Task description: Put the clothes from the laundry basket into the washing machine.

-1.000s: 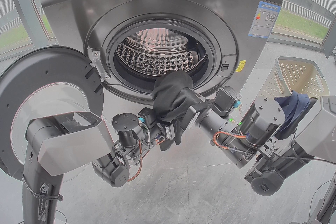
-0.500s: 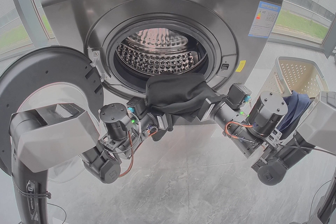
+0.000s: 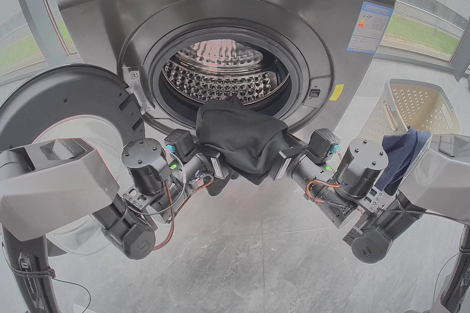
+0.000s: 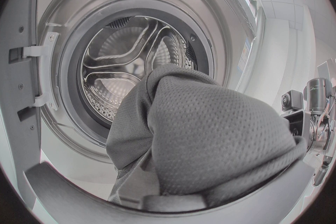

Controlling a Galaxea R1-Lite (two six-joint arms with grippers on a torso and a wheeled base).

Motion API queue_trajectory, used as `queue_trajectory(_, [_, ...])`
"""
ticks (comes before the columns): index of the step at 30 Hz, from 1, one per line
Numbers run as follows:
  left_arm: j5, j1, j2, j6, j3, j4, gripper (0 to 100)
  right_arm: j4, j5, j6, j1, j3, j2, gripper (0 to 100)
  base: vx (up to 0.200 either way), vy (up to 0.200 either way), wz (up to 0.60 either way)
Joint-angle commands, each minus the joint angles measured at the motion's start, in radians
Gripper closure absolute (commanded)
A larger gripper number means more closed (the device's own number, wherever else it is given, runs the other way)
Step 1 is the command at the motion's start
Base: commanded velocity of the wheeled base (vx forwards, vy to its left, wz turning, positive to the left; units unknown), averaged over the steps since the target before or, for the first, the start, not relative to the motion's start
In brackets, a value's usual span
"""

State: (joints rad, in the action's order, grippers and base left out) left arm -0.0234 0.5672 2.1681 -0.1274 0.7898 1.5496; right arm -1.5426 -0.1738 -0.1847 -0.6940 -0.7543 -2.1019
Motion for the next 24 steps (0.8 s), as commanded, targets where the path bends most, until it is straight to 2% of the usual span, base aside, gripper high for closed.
queue_trajectory(1, [-0.001, 0.0, -0.031, -0.006, -0.007, 0.001, 100, 0.001, 0.01, 0.005, -0.005, 0.026, 0.04, 0, 0.0, 0.0, 0.0])
queue_trajectory(3, [0.007, -0.001, -0.057, -0.027, -0.038, 0.0, 100, 0.001, 0.033, 0.007, -0.005, 0.075, 0.099, 0, 0.0, 0.0, 0.0])
queue_trajectory(4, [0.007, -0.001, -0.06, -0.029, -0.041, 0.0, 100, 0.001, 0.04, 0.007, -0.005, 0.082, 0.106, 0, 0.0, 0.0, 0.0])
queue_trajectory(5, [0.01, -0.003, -0.096, -0.054, -0.076, 0.0, 100, 0.001, 0.094, 0.016, -0.009, 0.179, 0.148, 0, 0.0, 0.0, 0.0])
queue_trajectory(6, [0.01, -0.003, -0.108, -0.06, -0.087, 0.0, 100, 0.001, 0.117, 0.021, -0.01, 0.223, 0.166, 0, 0.0, 0.0, 0.0])
queue_trajectory(11, [0.008, -0.013, -0.194, -0.06, -0.213, 0.001, 100, 0.001, 0.197, 0.045, -0.01, 0.449, 0.26, 0, 0.0, 0.0, 0.0])
queue_trajectory(15, [0.01, -0.013, -0.3, -0.06, -0.376, 0.0, 100, 0.009, 0.221, 0.039, -0.012, 0.57, 0.318, 0, 0.0, 0.0, 0.0])
queue_trajectory(17, [0.011, -0.012, -0.343, -0.06, -0.423, 0.0, 100, 0.002, 0.234, 0.044, -0.012, 0.593, 0.319, 0, 0.0, 0.0, 0.0])
queue_trajectory(18, [0.011, -0.012, -0.343, -0.06, -0.423, 0.0, 100, 0.002, 0.234, 0.044, -0.012, 0.593, 0.319, 0, 0.0, 0.0, 0.0])
queue_trajectory(22, [0.072, -0.001, -0.441, -0.054, -0.561, -0.002, 100, 0.001, 0.228, 0.04, -0.01, 0.595, 0.309, 0, 0.0, 0.0, 0.0])
queue_trajectory(24, [0.072, 0.003, -0.439, -0.041, -0.575, -0.002, 100, -0.001, 0.217, 0.04, -0.005, 0.582, 0.284, 0, 0.0, 0.0, 0.0])
